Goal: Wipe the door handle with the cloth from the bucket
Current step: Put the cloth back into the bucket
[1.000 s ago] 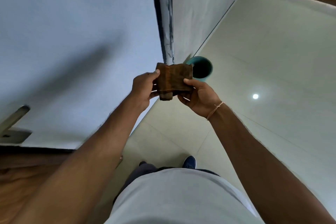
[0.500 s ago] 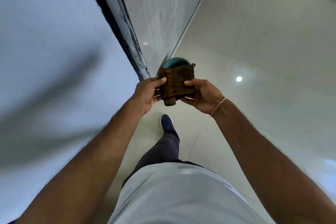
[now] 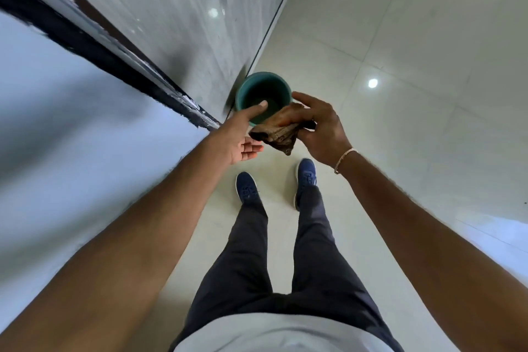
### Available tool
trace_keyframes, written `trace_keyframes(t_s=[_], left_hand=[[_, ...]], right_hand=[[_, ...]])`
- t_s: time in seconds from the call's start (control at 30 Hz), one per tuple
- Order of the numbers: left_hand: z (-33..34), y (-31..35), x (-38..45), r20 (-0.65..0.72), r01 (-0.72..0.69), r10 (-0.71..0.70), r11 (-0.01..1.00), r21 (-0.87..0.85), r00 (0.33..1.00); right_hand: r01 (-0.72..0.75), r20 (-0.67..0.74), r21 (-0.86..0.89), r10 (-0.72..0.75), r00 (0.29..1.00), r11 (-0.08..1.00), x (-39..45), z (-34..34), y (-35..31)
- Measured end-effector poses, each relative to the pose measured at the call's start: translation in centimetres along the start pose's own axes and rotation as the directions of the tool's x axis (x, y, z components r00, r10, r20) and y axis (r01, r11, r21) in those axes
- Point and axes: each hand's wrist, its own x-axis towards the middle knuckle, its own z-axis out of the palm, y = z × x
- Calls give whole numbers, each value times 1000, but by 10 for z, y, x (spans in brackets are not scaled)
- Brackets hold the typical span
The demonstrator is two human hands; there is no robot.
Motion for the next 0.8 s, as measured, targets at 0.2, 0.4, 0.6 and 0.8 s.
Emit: trace_keyframes(t_s=[0.2,0.4,0.6,0.8], left_hand=[[3,2,81,-16,54,-55,995,-88,998],[14,10,155,-233,-181,149,976,-120,961],[8,16,259,-343,-359,326,933,-36,881],[-26,-11,359,-404,-356,470,875,327,785]], right_hand=[[-259,130,68,248,960,964,60,0,66],[-601,229,326,556,799,730,117,30,125],[-721,242,578,764,599,382,206,81,203],[-770,76,213,775,627,602,269,167,286]])
